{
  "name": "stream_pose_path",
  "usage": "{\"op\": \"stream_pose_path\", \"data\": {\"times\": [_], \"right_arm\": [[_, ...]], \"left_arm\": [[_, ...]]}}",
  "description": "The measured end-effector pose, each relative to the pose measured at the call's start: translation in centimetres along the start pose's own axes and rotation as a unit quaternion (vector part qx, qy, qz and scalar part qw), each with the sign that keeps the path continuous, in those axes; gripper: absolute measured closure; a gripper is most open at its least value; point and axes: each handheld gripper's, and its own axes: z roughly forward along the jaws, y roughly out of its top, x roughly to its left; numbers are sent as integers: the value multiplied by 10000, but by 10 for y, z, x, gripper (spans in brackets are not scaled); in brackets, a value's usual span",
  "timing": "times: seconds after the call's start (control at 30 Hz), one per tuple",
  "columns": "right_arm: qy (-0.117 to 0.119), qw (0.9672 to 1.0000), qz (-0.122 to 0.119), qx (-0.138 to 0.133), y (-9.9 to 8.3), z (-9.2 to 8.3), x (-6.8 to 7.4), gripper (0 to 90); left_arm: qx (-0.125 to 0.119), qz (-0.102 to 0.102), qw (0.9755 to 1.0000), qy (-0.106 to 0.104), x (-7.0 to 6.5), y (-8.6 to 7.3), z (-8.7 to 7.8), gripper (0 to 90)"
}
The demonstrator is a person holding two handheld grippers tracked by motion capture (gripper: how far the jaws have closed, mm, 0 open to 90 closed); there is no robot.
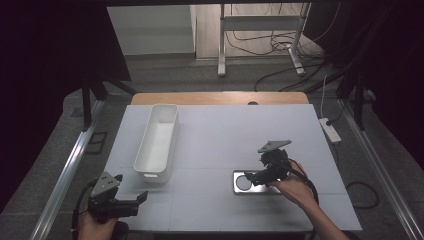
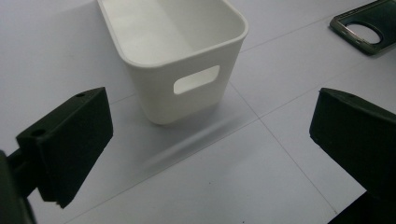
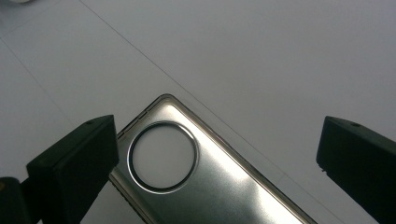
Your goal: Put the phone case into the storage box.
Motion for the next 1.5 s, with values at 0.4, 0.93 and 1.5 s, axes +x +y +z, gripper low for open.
{"op": "stream_pose_path", "data": {"times": [0.4, 0.93, 1.5], "right_arm": [[-25, 9998, 27, 205, -2, 8, 1, 5], [151, 9981, -159, 578, -17, 21, 4, 481], [349, 9961, -206, 784, -17, 28, -4, 895]], "left_arm": [[15, 39, 10000, 7, -1, 0, 0, 7], [26, 32, 10000, 19, -1, 0, 0, 10], [57, 17, 10000, 35, -1, 1, 1, 10]]}}
